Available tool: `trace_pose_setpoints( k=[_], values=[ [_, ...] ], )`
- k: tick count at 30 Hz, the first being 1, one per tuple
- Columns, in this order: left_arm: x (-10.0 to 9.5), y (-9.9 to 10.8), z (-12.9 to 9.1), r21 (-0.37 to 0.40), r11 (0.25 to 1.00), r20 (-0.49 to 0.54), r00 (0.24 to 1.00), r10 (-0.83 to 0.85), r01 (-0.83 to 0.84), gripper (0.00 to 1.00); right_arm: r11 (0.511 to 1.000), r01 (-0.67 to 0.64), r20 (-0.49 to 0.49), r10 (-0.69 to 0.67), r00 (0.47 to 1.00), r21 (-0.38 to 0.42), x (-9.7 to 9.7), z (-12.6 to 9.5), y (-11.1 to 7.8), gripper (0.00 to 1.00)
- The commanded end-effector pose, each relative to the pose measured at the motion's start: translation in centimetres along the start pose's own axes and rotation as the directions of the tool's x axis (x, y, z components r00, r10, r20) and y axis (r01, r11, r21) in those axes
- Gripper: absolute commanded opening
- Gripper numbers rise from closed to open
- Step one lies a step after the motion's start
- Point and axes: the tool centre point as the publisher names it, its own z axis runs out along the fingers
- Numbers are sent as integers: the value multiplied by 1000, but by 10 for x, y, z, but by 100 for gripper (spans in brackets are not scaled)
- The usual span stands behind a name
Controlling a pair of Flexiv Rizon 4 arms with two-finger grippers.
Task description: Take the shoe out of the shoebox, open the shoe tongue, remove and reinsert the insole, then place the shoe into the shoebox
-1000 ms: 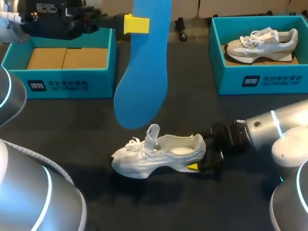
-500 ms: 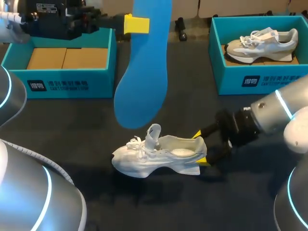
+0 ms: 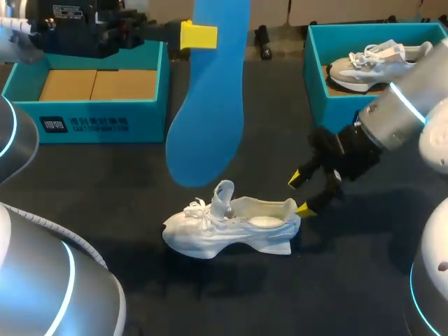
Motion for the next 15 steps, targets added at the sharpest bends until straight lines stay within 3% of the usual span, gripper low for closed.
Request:
trace_pose_setpoints(
  k=[1, 15],
  values=[
    [-2, 0, 1, -2, 1000, -1, 1000, 0, 0, 0, 969, 0, 4, -1, 1000, 246, -2, -3, 10, 100],
    [-2, 0, 1, -2, 1000, -1, 1000, 0, 0, 0, 945, -20, 40, 7, 999, 326, -1, 3, 17, 100]
  ],
)
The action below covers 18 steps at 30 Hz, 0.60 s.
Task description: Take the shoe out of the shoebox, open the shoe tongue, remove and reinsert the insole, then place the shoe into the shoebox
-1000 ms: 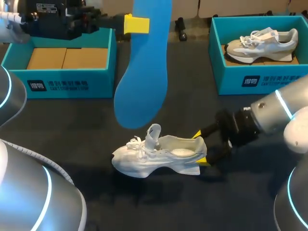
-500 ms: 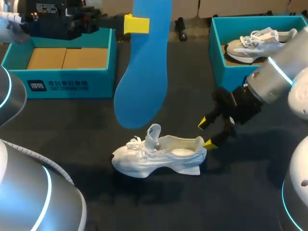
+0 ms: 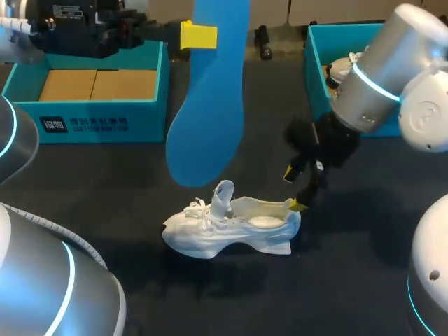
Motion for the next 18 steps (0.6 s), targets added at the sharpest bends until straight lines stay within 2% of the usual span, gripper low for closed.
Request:
trace_pose_setpoints(
  k=[1, 8, 18],
  values=[
    [-2, 0, 1, -2, 1000, -1, 1000, 0, 0, 0, 994, -12, 0, 13, 1000, 109, 1, 4, 5, 100],
    [-2, 0, 1, -2, 1000, -1, 1000, 0, 0, 0, 981, -23, -22, 27, 999, 193, -4, 5, 15, 100],
    [-2, 0, 1, -2, 1000, -1, 1000, 0, 0, 0, 976, -27, -12, 31, 999, 216, -5, 9, 18, 100]
  ],
)
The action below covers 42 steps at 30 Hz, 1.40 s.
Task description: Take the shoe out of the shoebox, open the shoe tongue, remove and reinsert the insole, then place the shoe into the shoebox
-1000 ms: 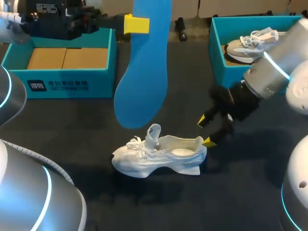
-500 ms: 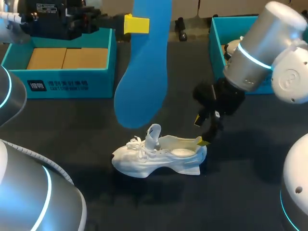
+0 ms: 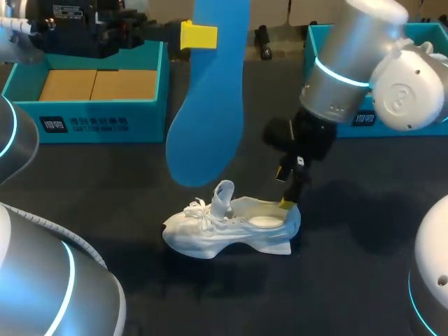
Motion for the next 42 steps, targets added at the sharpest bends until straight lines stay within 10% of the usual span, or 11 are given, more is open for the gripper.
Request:
trace_pose_setpoints(
  k=[1, 42],
  values=[
    [-2, 0, 1, -2, 1000, -1, 1000, 0, 0, 0, 998, -8, 4, 8, 1000, 57, -1, 4, 4, 100],
    [-2, 0, 1, -2, 1000, -1, 1000, 0, 0, 0, 983, -25, 125, 2, 992, 183, -17, -13, 25, 100]
  ],
)
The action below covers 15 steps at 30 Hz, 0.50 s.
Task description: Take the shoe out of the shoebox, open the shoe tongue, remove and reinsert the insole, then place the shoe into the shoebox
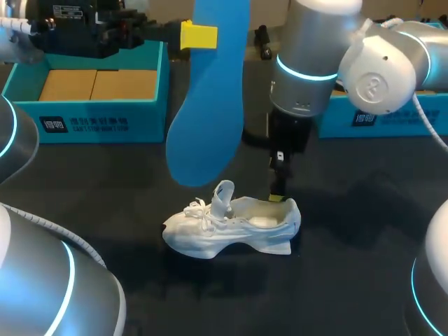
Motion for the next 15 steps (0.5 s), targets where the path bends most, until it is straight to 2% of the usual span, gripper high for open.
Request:
trace_pose_setpoints(
  k=[1, 8, 15],
  values=[
    [-2, 0, 1, -2, 1000, -1, 1000, 0, 0, 0, 1000, -5, 5, 5, 1000, 29, -4, -4, 5, 100],
    [-2, 0, 1, -2, 1000, -1, 1000, 0, 0, 0, 999, -3, 16, 3, 1000, 43, -19, -11, 10, 100],
    [-2, 0, 1, -2, 1000, -1, 1000, 0, 0, 0, 999, -12, 18, 12, 1000, 40, -20, -10, 13, 100]
  ],
)
